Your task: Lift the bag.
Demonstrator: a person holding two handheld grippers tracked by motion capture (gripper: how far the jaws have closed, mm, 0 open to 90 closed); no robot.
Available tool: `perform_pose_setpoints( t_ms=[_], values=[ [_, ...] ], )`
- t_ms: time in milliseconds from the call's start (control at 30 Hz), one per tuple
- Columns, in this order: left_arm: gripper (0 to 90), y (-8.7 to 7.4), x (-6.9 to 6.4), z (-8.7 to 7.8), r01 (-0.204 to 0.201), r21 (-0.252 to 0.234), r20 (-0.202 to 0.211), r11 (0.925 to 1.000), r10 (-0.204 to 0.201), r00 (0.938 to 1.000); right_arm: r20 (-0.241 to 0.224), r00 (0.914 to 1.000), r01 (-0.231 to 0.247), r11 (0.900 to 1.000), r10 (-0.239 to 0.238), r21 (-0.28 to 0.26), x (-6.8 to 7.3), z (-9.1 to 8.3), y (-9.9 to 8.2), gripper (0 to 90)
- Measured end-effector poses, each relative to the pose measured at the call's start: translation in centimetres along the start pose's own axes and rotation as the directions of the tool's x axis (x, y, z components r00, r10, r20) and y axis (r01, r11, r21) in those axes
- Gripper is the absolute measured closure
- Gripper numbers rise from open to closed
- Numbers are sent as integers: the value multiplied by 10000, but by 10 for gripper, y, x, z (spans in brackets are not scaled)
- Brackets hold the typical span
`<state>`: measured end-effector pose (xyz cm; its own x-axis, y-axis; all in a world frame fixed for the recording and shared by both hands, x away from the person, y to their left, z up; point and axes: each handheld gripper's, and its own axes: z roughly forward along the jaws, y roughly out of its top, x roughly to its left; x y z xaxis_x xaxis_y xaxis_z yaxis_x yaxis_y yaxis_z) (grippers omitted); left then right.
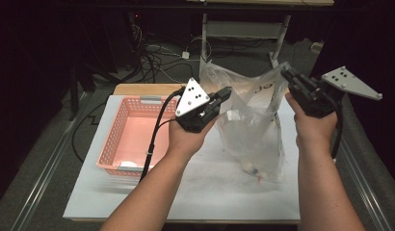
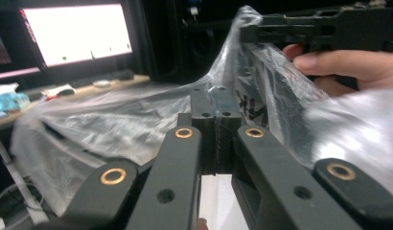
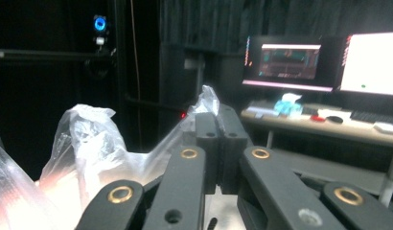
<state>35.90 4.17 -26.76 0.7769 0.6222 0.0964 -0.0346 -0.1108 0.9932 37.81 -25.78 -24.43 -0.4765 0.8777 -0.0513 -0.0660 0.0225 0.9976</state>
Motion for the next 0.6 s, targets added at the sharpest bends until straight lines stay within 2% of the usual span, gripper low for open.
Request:
perform_pose_setpoints(
  t_ms=[67,100,167,300,333,433,500,600],
  values=[
    [891,2,2,-2,-107,-26,-73,9999,107,9999,117,9999,-22,9998,25,-220,-3,-3,6,900],
    [891,0,3,-2,-8,-28,-47,10000,8,10000,157,9999,-47,9997,51,-254,-4,-4,6,900],
    [890,-5,4,-1,-54,157,-102,9999,56,9999,280,9996,-83,9998,88,-165,-8,-4,3,900],
    [883,-22,9,-6,143,516,-164,9986,-135,9998,367,9991,-200,9995,191,234,-15,-3,-13,900],
    [858,-27,11,-9,164,595,-206,9981,-152,9997,351,9992,-214,9991,201,366,-15,-3,-17,900],
    [678,-40,17,-22,502,918,-366,9945,-470,9982,315,9992,-255,9982,238,549,-15,-4,-27,890],
    [579,-47,20,-33,752,1101,-647,9911,-684,9956,208,9995,-261,9972,247,697,-15,-6,-32,857],
    [505,-59,20,-50,743,1594,-850,9844,-613,9945,126,9997,-231,9960,221,858,-13,-9,-37,802]
  ],
)
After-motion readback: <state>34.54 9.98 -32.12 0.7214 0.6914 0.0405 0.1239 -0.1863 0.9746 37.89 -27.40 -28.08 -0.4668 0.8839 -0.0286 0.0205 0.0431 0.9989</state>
